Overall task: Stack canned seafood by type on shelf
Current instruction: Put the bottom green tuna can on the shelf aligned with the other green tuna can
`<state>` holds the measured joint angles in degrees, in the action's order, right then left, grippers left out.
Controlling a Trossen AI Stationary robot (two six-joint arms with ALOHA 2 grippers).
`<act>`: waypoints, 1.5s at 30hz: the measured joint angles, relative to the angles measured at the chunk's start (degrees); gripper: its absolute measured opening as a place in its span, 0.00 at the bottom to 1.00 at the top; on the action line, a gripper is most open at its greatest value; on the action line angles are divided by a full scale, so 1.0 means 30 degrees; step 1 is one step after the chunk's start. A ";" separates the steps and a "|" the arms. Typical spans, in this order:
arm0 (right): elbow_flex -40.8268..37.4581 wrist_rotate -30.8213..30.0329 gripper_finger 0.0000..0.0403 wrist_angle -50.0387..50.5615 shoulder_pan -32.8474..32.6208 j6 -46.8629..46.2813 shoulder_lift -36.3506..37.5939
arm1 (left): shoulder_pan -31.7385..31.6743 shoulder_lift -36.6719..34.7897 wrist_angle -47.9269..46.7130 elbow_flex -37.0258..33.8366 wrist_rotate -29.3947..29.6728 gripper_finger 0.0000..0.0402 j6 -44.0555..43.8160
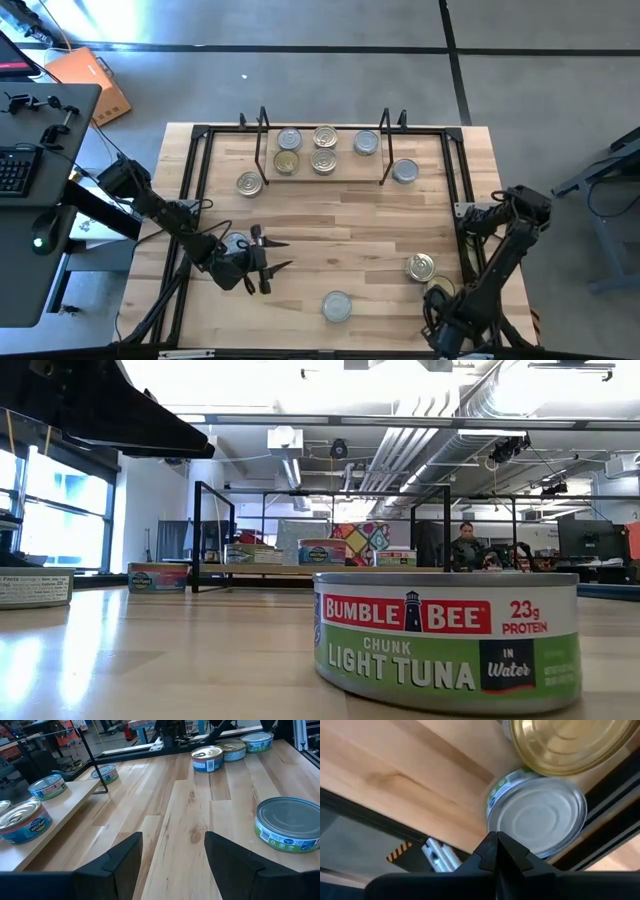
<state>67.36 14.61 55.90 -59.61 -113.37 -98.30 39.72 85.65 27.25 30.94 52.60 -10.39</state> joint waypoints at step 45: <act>-0.1579 -0.2766 0.00 -0.5118 0.0902 0.2519 0.0000 | 0.0022 0.0000 0.0006 0.0000 -0.0430 0.51 -0.0022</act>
<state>62.62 6.31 40.55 -56.91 -105.81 -98.30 39.79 85.65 27.27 30.94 51.31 -10.46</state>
